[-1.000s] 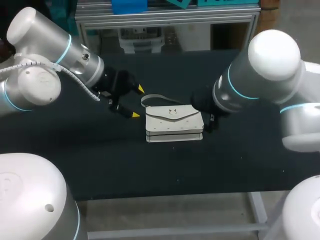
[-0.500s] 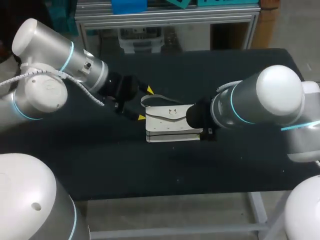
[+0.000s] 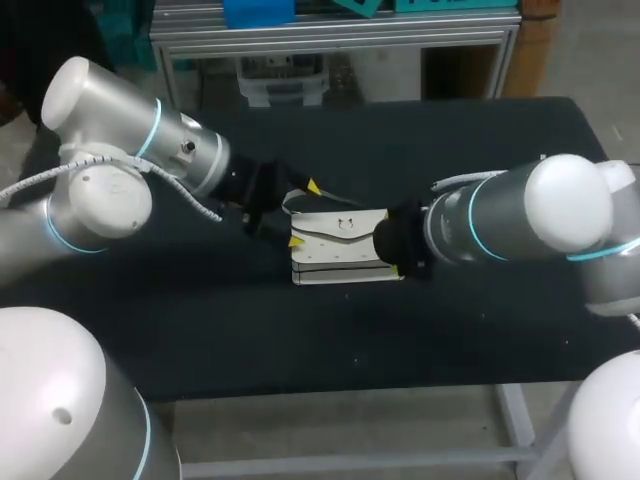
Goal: Pick up the bag, open it, inspect its contents, close it, and place it on the opposite side
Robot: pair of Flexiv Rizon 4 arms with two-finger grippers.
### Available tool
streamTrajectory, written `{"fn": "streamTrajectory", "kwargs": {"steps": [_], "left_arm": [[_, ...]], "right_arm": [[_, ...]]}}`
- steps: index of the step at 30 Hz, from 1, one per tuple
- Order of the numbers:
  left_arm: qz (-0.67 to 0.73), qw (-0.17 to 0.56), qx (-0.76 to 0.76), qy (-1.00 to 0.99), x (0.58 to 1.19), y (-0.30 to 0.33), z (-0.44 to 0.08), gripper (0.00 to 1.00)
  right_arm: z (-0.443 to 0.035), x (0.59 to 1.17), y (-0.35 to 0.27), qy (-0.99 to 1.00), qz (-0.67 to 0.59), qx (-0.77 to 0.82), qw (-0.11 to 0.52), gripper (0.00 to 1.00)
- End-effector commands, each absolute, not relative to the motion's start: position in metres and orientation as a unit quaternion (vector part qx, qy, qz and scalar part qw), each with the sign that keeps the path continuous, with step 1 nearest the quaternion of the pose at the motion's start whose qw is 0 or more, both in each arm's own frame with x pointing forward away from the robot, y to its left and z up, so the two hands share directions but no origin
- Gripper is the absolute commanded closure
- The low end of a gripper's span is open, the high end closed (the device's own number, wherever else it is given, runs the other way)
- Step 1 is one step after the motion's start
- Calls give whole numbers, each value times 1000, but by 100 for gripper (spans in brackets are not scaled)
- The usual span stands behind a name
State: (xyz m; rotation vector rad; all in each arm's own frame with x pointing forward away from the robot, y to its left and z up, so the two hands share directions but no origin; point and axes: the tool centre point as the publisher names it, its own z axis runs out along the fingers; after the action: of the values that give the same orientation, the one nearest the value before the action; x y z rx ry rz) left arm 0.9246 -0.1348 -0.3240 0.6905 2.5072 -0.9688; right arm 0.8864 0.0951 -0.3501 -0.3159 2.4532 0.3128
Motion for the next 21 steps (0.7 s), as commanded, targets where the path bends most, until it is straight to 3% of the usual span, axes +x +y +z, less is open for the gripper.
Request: {"fn": "streamTrajectory", "kwargs": {"steps": [1,6,9,13,21], "left_arm": [[-344,178,245,889,930,-138,-327,0],[-348,173,242,889,933,-137,-327,0],[-349,171,240,890,934,-135,-329,0],[-350,167,239,890,935,-133,-332,0],[-351,160,239,891,937,-131,-335,0]], "right_arm": [[-356,885,103,884,123,-101,439,19],[-359,886,107,885,104,-95,443,21],[-363,886,109,887,93,-93,443,35],[-368,887,109,889,87,-89,441,45],[-377,892,106,892,83,-82,437,51]]}}
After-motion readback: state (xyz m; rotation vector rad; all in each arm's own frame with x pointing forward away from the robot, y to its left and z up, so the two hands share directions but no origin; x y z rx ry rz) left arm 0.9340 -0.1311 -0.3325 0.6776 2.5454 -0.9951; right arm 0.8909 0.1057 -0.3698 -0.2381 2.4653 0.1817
